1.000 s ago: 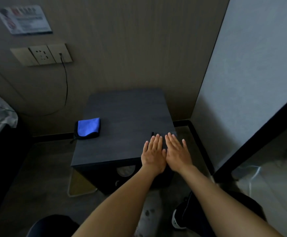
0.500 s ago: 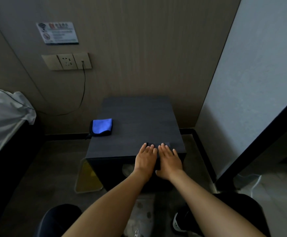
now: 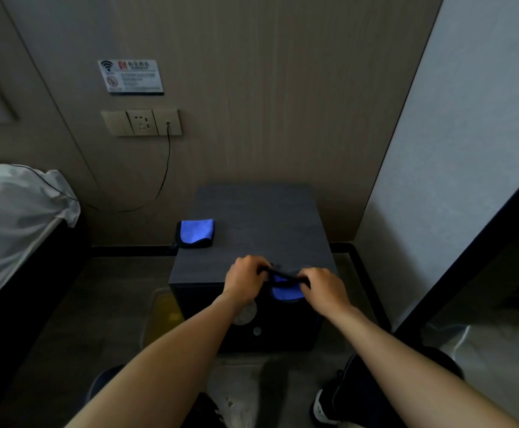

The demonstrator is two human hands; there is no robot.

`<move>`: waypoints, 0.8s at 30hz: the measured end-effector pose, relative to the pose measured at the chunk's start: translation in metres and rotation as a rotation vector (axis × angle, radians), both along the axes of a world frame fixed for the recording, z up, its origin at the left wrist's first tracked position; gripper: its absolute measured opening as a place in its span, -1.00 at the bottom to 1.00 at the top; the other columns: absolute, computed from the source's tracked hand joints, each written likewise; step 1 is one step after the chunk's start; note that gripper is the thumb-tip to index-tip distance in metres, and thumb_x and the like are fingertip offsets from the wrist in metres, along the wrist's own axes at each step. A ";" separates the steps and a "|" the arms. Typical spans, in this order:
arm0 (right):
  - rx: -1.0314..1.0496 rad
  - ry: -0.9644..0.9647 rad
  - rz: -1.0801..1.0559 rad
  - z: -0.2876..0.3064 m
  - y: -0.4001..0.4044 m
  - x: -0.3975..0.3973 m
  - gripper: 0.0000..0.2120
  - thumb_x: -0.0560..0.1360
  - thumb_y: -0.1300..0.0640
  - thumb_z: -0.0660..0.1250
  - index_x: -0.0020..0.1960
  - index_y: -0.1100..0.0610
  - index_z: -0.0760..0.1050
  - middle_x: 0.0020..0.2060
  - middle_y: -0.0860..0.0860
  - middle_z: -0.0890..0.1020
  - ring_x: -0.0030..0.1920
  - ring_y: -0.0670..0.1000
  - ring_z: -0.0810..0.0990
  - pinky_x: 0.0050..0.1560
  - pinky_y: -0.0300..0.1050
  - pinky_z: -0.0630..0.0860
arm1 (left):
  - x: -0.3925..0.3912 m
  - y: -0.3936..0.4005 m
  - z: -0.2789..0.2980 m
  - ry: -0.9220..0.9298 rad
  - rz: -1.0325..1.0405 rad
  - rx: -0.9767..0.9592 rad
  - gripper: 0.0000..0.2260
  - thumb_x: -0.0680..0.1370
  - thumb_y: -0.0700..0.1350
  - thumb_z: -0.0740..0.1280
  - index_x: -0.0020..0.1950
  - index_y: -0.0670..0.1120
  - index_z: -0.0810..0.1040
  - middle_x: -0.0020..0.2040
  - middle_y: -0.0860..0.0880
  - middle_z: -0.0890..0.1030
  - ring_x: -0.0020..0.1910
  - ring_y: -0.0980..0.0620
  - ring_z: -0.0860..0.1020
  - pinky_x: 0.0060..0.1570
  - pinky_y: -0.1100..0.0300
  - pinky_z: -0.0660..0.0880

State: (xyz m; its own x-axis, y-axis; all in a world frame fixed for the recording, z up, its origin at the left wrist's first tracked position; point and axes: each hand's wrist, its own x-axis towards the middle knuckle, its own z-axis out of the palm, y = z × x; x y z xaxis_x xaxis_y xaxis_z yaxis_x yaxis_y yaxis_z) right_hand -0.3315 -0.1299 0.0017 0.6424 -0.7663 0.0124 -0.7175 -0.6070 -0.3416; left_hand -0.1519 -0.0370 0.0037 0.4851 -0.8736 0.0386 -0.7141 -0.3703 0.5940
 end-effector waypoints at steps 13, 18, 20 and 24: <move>0.199 -0.257 -0.170 0.065 -0.018 0.011 -0.94 0.49 0.02 0.35 -0.11 -0.07 0.60 -0.18 -0.14 0.67 -0.10 -0.04 0.64 -0.06 -0.04 0.60 | 0.017 -0.014 0.060 0.172 -0.100 -0.242 -0.97 0.61 -0.14 0.27 0.01 -0.02 0.48 -0.09 0.06 0.62 -0.10 0.10 0.55 -0.15 0.29 0.34; 0.361 -0.334 -0.185 0.075 -0.025 0.017 -0.81 0.56 -0.04 0.32 -0.15 0.03 0.58 -0.21 -0.07 0.66 -0.08 0.01 0.63 0.03 0.00 0.55 | 0.031 -0.012 0.073 0.171 -0.117 -0.247 -0.97 0.63 -0.11 0.27 0.01 -0.05 0.48 -0.09 0.02 0.62 -0.09 0.05 0.57 -0.16 0.31 0.40; 0.380 -0.354 -0.147 0.080 -0.026 0.018 -0.78 0.58 -0.01 0.29 -0.14 0.10 0.57 -0.24 -0.05 0.64 -0.09 0.02 0.62 0.01 -0.02 0.50 | 0.039 -0.014 0.073 0.166 -0.077 -0.202 -0.89 0.64 -0.06 0.26 0.03 -0.09 0.49 -0.07 -0.03 0.62 -0.03 -0.04 0.59 -0.08 0.15 0.43; 0.481 -0.431 -0.044 0.096 -0.024 0.019 -0.74 0.63 0.05 0.23 -0.13 0.17 0.52 -0.32 0.00 0.50 -0.22 -0.04 0.47 -0.14 -0.12 0.36 | 0.054 -0.012 0.077 0.307 -0.055 0.012 -0.65 0.54 0.17 0.35 0.14 -0.06 0.52 0.03 -0.01 0.61 0.03 0.00 0.57 0.04 0.11 0.48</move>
